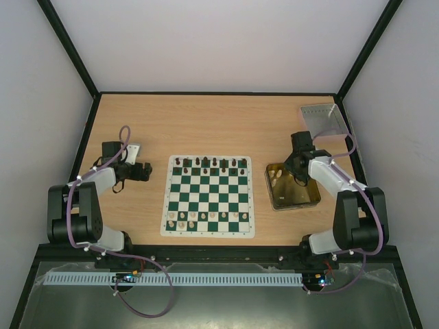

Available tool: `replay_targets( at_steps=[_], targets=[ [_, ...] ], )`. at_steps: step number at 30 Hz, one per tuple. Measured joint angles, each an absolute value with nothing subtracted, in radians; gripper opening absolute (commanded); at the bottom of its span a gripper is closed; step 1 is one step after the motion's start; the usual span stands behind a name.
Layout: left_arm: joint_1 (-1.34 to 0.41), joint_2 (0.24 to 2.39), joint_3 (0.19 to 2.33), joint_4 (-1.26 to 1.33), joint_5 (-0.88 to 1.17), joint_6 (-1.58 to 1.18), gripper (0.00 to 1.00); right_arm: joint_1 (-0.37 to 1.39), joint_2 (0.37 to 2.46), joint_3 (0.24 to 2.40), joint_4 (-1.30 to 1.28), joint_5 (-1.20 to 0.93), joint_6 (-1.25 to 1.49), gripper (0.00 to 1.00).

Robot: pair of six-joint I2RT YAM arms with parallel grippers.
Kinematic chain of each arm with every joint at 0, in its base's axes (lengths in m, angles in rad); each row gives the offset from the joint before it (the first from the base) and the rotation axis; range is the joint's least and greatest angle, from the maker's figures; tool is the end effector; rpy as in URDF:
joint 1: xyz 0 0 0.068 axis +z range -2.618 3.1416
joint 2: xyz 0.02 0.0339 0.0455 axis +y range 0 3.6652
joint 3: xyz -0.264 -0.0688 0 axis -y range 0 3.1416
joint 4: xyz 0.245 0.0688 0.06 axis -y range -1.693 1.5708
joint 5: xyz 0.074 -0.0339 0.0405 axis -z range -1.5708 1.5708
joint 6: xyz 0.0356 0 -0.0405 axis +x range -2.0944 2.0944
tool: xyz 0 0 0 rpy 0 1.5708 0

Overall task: Set up the chess pieces on the board
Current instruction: Pick up the chess piece from the storage box.

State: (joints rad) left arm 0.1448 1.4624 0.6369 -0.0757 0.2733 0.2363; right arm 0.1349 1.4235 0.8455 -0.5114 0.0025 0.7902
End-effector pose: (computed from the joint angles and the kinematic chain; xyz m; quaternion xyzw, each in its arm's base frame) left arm 0.2675 0.0293 0.1517 0.0875 0.9326 -0.0647 0.3440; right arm 0.2675 0.0362 0.1939 0.3128 0.9194 0.1053 0.2139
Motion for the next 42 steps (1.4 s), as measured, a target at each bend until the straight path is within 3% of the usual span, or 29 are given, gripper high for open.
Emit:
replay_targets(
  at_steps=[18,28,42],
  targets=[
    [0.144,1.463,0.637,-0.076,0.282,0.237,0.99,0.123,1.457,0.843,-0.496,0.002,0.790,0.28],
    [0.144,1.468,0.637,-0.080,0.287,0.237,1.00,0.107,1.460,0.843,-0.488,0.007,0.790,0.36],
    [0.144,1.468,0.637,-0.081,0.289,0.239,0.99,0.066,1.457,0.843,-0.486,0.022,0.796,0.37]
  ],
)
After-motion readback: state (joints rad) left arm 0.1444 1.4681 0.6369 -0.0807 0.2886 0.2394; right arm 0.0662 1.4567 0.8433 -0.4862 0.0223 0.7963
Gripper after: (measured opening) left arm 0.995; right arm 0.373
